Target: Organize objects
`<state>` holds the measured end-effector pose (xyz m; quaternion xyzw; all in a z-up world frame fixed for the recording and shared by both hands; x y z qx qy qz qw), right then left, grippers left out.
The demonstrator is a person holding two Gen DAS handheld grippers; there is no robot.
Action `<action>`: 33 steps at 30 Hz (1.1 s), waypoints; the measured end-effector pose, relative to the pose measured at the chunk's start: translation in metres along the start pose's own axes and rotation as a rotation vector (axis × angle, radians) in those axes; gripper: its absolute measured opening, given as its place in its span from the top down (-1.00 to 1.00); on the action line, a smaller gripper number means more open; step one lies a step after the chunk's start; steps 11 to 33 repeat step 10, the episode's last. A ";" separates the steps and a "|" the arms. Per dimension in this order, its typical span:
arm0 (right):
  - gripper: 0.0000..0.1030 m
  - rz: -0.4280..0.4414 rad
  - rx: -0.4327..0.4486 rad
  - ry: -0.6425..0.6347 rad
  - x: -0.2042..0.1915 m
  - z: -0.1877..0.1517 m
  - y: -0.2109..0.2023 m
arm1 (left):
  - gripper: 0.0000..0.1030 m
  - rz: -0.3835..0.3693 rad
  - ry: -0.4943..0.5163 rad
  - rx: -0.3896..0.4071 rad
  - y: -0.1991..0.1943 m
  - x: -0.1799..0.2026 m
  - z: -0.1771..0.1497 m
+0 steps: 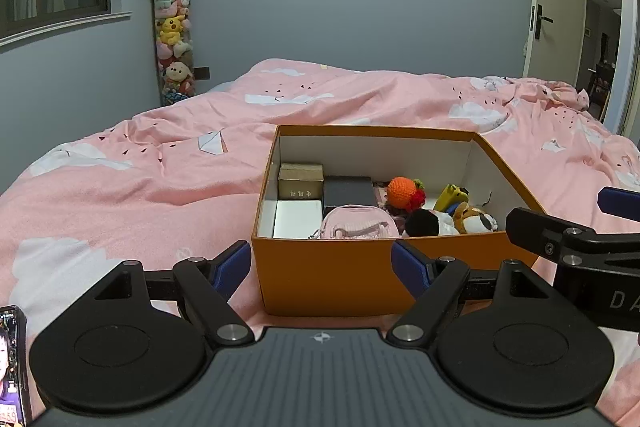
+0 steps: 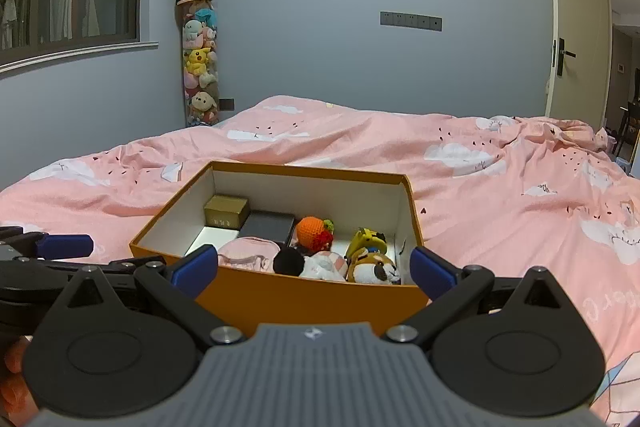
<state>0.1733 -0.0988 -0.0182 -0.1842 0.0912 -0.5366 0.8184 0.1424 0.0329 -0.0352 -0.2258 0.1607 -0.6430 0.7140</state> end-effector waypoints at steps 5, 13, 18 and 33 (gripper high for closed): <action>-0.98 0.001 -0.005 0.000 0.000 -0.001 0.000 | -0.80 -0.002 -0.001 -0.003 0.001 -0.001 0.000; -0.98 0.001 -0.008 0.002 0.000 -0.002 0.000 | -0.80 -0.003 -0.005 -0.006 0.001 -0.001 -0.002; -0.98 0.001 -0.008 0.002 0.000 -0.002 0.000 | -0.80 -0.003 -0.005 -0.006 0.001 -0.001 -0.002; -0.98 0.001 -0.008 0.002 0.000 -0.002 0.000 | -0.80 -0.003 -0.005 -0.006 0.001 -0.001 -0.002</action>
Point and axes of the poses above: each gripper's, at about its wrist camera, not at the fingertips, and y roughly the way its jaws point, x to its right, z to its top, the point moved 6 cm from there along y, roughly the way its jaws point, and after that the axes turned 6 degrees about -z, right-handed, at the moved point
